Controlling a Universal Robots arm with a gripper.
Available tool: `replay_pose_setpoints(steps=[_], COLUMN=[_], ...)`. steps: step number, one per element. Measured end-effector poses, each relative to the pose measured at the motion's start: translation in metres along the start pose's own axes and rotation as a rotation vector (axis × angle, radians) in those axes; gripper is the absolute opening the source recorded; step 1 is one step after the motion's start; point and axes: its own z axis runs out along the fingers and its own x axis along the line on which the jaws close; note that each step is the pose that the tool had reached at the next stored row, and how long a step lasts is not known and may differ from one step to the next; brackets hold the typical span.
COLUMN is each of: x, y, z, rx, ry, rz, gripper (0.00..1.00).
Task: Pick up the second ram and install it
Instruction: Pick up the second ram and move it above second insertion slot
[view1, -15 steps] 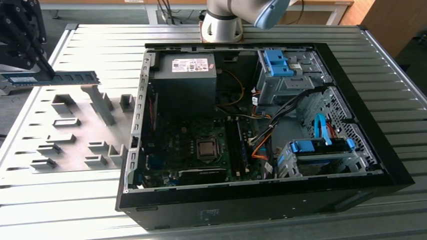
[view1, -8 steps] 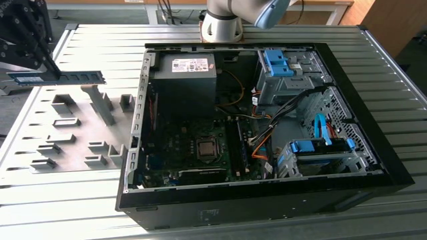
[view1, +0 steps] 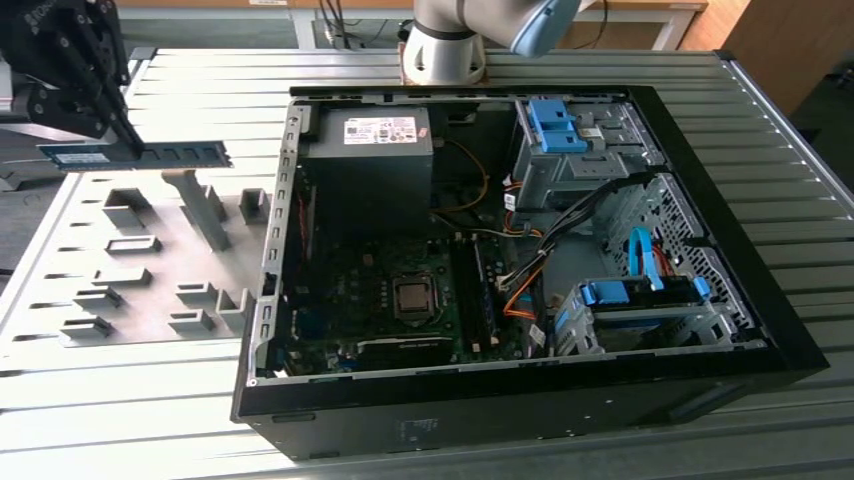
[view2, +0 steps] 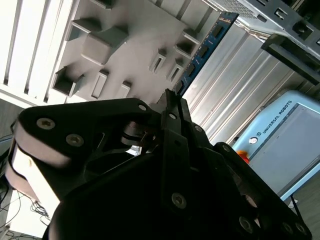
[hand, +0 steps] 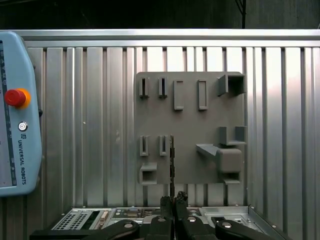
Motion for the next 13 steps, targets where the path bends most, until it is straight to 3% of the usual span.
replay_pose_setpoints(steps=[6, 13], x=[-0.0004, -0.001], y=[-0.0175, -0.0487], z=[-0.0001, 0.0001], rx=[-0.0001, 0.0001], ry=[0.0001, 0.0], rz=[0.0, 0.0], gripper=[0.14, 0.14])
